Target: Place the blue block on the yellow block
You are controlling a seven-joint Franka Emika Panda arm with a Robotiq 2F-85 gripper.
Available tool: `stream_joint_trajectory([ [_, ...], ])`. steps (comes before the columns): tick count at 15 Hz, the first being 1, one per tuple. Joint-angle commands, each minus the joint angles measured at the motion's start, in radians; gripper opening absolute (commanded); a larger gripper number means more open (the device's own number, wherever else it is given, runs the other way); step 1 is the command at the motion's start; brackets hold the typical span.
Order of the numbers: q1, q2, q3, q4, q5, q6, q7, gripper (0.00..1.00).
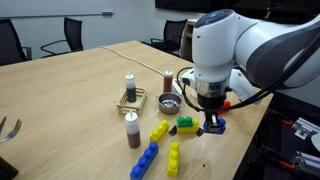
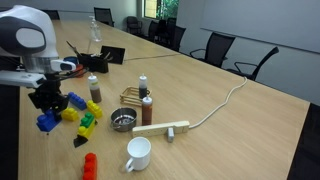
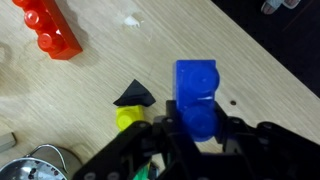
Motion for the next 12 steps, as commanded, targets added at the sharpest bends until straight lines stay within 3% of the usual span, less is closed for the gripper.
stream_joint_trajectory([
  [1, -0.001, 0.000, 0.001, 0.002, 0.000, -0.005, -0.002, 0.35],
  [3, -0.001, 0.000, 0.001, 0.003, 0.000, -0.008, -0.002, 0.35],
  [4, -0.001, 0.000, 0.001, 0.003, 0.000, -0.009, -0.002, 0.10],
  [6, 0.002, 0.013, 0.009, 0.031, -0.012, -0.036, -0.049, 0.10],
  [12, -0.001, 0.072, 0.061, 0.183, -0.021, -0.075, -0.353, 0.10],
])
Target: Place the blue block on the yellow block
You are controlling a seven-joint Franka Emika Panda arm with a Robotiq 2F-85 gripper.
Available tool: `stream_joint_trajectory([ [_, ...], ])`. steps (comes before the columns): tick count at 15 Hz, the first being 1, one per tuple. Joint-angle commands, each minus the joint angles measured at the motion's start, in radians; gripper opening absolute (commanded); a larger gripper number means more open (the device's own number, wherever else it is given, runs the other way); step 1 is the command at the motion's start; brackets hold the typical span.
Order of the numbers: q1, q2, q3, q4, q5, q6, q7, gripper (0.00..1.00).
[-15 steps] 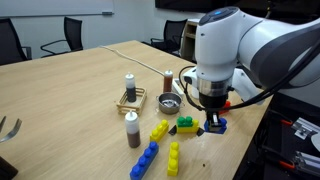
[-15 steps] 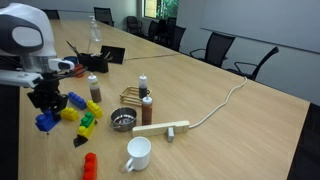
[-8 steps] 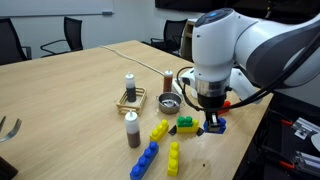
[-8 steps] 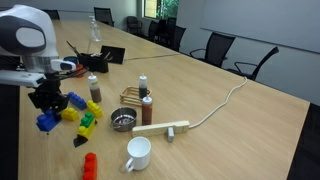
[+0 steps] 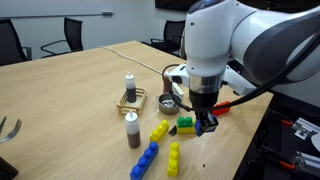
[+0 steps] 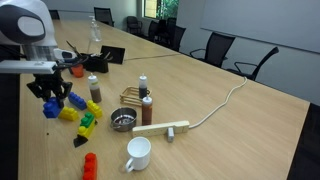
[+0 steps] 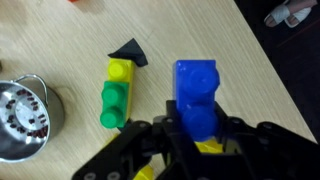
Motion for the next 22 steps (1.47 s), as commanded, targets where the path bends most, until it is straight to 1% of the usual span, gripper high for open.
stream_joint_trajectory([
  [1, -0.006, 0.076, 0.036, 0.121, 0.000, -0.048, -0.180, 0.10],
  [4, 0.003, 0.161, 0.063, 0.219, -0.014, -0.062, -0.315, 0.10],
  [7, 0.019, 0.240, 0.082, 0.295, -0.036, -0.121, -0.429, 0.10],
  [8, 0.016, 0.207, 0.074, 0.241, -0.015, -0.056, -0.362, 0.35],
  [10, 0.022, 0.242, 0.078, 0.275, -0.022, -0.079, -0.399, 0.35],
  [15, 0.021, 0.246, 0.079, 0.290, -0.023, -0.098, -0.415, 0.35],
  [16, 0.021, 0.246, 0.079, 0.290, -0.023, -0.099, -0.415, 0.10],
  [18, 0.016, 0.253, 0.088, 0.293, -0.015, -0.096, -0.440, 0.10],
  [22, 0.043, 0.261, 0.075, 0.324, -0.097, -0.126, -0.470, 0.10],
])
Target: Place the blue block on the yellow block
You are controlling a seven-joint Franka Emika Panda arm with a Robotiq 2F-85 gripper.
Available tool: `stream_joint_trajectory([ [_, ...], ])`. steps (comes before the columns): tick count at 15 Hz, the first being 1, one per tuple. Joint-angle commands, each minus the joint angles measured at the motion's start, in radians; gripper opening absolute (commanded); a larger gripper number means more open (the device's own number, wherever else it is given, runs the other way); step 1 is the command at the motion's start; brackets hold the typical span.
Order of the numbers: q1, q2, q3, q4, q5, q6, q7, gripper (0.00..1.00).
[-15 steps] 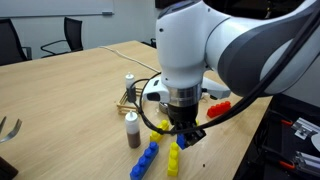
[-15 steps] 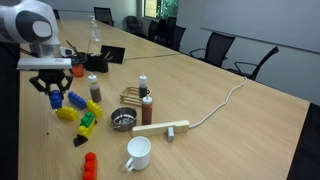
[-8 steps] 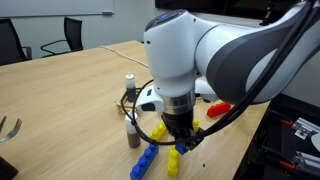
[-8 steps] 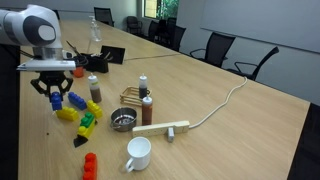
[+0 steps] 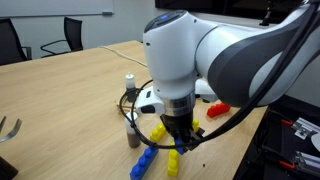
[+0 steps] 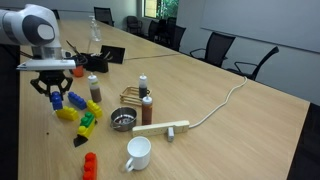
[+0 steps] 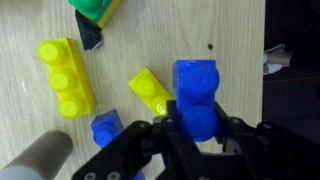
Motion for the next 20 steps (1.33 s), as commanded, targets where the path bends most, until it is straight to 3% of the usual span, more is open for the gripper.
stream_joint_trajectory([
  [1, 0.018, 0.027, 0.002, 0.046, -0.059, -0.041, -0.070, 0.10],
  [6, 0.071, 0.114, 0.002, 0.108, -0.129, -0.060, -0.184, 0.10],
  [11, 0.135, 0.157, -0.022, 0.189, -0.236, -0.088, -0.204, 0.10],
  [20, 0.146, 0.163, -0.028, 0.207, -0.272, -0.087, -0.218, 0.10],
])
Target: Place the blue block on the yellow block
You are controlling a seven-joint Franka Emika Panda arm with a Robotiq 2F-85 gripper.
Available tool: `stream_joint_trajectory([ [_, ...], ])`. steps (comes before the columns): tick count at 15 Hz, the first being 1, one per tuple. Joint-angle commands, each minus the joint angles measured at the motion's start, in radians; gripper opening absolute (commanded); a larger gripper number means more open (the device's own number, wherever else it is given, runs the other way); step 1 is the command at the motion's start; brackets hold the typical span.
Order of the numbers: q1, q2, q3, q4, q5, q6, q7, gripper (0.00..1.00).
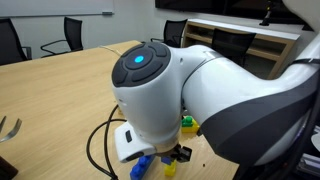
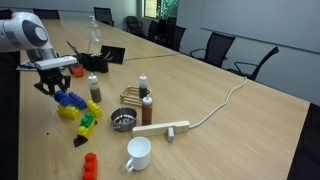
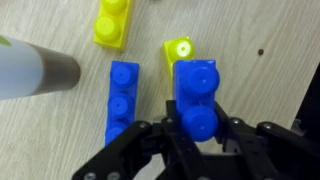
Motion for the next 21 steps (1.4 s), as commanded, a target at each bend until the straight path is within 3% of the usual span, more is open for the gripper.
stream_joint_trajectory([
  [1, 0.009, 0.001, -0.009, 0.011, -0.010, -0.015, -0.016, 0.10],
  [21, -0.015, 0.051, 0.011, 0.003, 0.041, 0.030, -0.083, 0.10],
])
